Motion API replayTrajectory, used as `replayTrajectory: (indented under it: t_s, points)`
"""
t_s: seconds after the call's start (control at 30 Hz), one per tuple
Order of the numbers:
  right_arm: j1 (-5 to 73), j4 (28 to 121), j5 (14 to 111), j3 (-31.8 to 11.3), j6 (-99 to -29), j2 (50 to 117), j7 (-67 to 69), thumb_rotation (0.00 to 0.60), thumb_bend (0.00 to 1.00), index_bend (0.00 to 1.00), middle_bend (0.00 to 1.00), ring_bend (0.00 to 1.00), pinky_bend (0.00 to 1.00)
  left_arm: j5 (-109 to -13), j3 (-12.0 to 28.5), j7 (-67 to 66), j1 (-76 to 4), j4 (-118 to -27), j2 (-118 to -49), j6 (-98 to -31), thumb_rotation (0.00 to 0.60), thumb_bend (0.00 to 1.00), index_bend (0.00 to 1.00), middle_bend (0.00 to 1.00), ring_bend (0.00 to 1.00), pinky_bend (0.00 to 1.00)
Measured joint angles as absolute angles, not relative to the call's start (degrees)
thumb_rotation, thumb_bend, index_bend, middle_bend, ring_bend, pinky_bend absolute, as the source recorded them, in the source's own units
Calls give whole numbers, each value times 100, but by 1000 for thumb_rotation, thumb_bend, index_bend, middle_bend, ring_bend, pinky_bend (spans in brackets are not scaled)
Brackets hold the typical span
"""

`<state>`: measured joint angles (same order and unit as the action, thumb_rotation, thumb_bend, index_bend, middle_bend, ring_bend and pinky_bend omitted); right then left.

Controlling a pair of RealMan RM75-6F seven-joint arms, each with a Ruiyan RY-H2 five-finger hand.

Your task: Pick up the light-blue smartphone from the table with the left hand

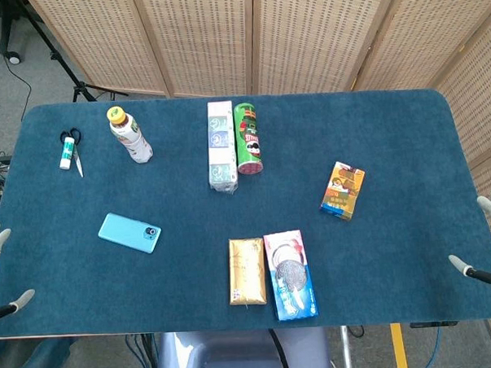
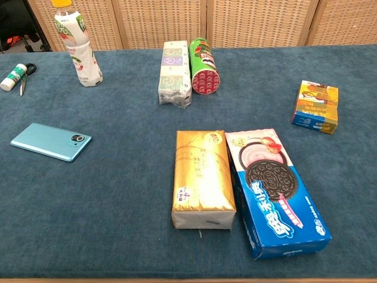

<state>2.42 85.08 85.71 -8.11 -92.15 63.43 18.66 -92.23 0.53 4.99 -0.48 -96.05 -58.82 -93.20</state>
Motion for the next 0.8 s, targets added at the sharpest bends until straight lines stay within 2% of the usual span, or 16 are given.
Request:
replayTrajectory:
  t_s: [0.43, 0.53, 0.67, 0.8]
  points:
    - [230, 8520, 8590, -816, -9238, 6337, 1930, 600, 53, 134, 0, 0, 0, -9254, 49, 542, -129, -9606, -5888, -9173, 600, 0, 0, 0, 0, 0]
    - [248, 8525, 8591, -811, -9193, 6338, 1918, 600, 53, 134, 0, 0, 0, -9318, 49, 818, -320, -9666, -5846, -8890, 600, 0, 0, 0, 0, 0]
    - [286, 8524, 8568, -798, -9084, 6336, 1921, 600, 53, 134, 0, 0, 0, -9329, 183, 1267, -905, -9691, -5797, -8113, 600, 0, 0, 0, 0, 0]
    - [307, 8507, 8522, -805, -9013, 6337, 1942, 600, 53, 134, 0, 0, 0, -9207, 378, 1079, -1488, -9639, -5886, -7330, 600, 0, 0, 0, 0, 0]
